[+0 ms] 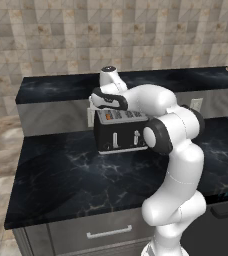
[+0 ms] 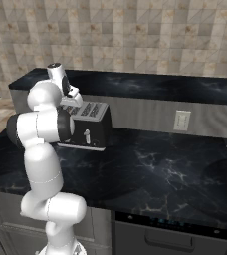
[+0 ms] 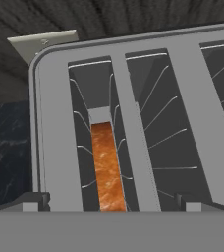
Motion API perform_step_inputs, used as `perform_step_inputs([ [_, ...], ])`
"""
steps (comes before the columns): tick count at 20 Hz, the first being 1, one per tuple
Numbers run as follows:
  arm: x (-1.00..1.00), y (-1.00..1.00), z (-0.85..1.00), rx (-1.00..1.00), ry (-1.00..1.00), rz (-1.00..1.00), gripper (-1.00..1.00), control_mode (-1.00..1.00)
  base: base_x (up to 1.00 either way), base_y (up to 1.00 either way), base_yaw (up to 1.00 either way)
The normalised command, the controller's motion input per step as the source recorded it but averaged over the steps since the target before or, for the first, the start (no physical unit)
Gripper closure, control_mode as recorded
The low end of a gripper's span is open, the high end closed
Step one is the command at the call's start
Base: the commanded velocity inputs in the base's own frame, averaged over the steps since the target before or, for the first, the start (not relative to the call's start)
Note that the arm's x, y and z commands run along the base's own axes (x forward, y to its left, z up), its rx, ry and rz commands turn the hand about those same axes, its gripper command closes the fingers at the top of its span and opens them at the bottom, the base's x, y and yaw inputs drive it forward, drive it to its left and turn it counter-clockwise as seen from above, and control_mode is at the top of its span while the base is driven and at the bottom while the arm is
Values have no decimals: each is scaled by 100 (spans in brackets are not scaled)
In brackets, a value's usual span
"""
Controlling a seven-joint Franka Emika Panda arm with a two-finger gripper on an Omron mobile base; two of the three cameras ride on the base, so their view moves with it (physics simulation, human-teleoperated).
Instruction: Start the toaster. Once the lever pops up, take the bread to the plate on the dining counter.
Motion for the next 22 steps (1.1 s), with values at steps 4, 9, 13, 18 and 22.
perform_step_inputs([
  [4, 0, 0, 0, 0, 0, 0, -100, -100, 0, 0, 0],
  [9, 0, 0, 0, 0, 0, 0, -100, -100, 0, 0, 0],
  [13, 0, 0, 0, 0, 0, 0, -100, -100, 0, 0, 0],
  [18, 0, 0, 0, 0, 0, 0, -100, -100, 0, 0, 0],
  [22, 0, 0, 0, 0, 0, 0, -100, -100, 0, 0, 0],
])
